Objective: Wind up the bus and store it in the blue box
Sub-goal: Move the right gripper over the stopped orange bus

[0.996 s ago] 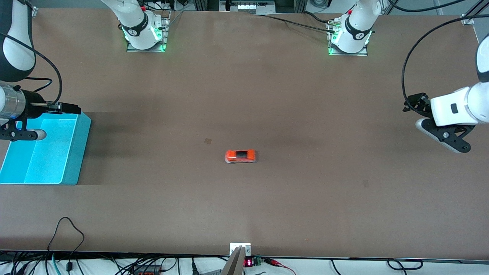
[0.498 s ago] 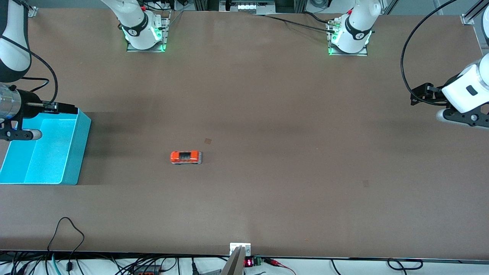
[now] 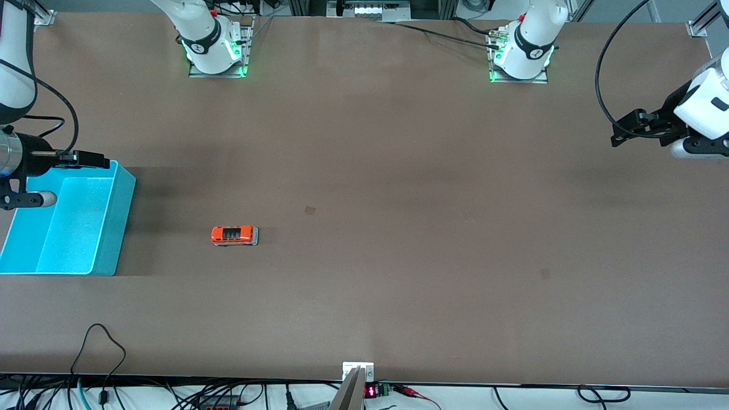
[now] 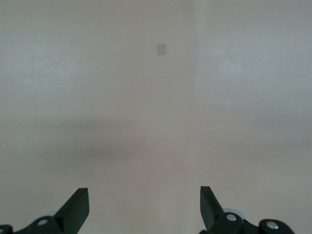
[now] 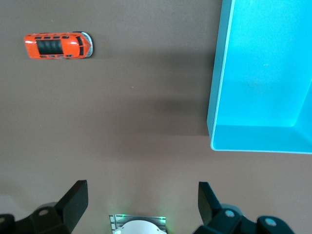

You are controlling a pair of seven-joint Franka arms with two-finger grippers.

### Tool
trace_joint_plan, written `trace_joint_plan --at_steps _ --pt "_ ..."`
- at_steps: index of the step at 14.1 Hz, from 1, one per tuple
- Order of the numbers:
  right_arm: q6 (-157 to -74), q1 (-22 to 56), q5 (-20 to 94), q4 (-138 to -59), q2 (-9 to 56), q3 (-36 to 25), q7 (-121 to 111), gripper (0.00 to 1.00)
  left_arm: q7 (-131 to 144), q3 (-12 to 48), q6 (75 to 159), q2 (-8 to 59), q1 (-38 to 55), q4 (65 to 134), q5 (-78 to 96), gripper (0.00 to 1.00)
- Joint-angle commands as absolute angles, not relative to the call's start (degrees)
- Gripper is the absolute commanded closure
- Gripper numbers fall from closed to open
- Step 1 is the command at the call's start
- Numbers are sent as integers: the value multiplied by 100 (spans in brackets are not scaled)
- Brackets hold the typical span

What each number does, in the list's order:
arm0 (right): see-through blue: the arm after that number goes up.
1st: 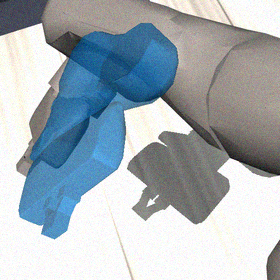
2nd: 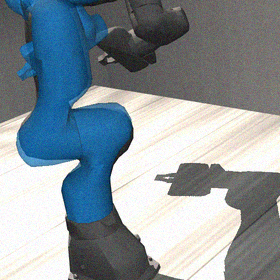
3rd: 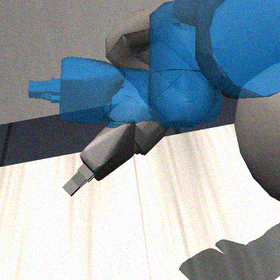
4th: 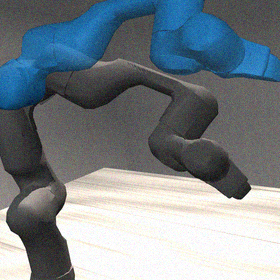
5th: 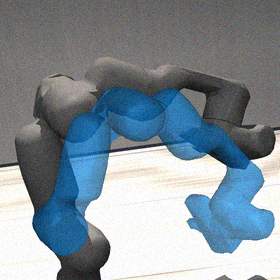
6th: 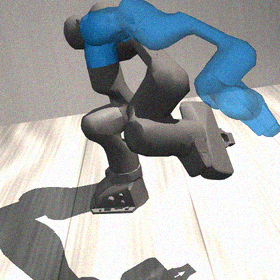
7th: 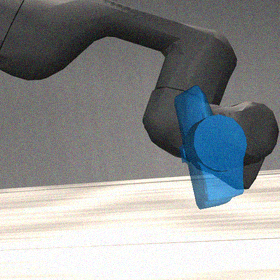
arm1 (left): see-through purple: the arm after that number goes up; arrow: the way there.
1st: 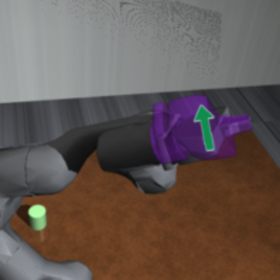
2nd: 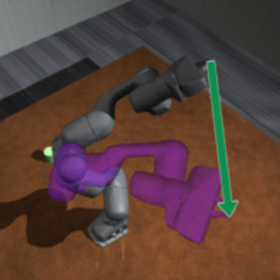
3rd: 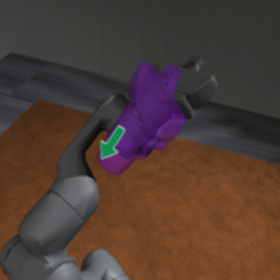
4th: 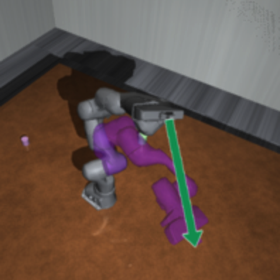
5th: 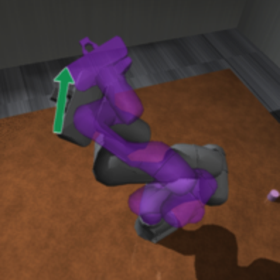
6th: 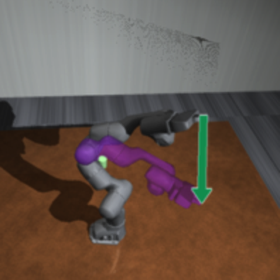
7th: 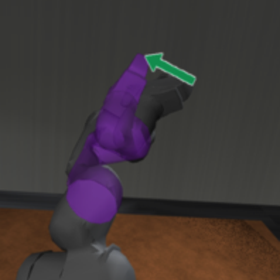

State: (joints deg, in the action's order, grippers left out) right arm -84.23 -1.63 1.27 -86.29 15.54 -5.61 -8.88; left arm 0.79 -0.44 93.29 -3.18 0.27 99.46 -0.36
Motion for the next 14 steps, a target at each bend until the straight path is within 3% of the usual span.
trace_joint_plan --at_steps 1,5,10,14 --pt "-8411 -237 202 -8604 1599 -510 -1343 0 -42 -88 9255 -334 149 9932 -132 0" --pt "-8463 -132 176 -8858 1775 -484 -2109 0 -88 25 9220 -316 210 9809 -141 0" --pt "-10086 -193 105 -10026 1688 26 -3624 0 -53 202 9211 -281 211 9791 -316 0" --pt "-11055 -193 -104 -10239 1862 640 -5114 0 -53 185 9202 -281 176 9791 -316 0"
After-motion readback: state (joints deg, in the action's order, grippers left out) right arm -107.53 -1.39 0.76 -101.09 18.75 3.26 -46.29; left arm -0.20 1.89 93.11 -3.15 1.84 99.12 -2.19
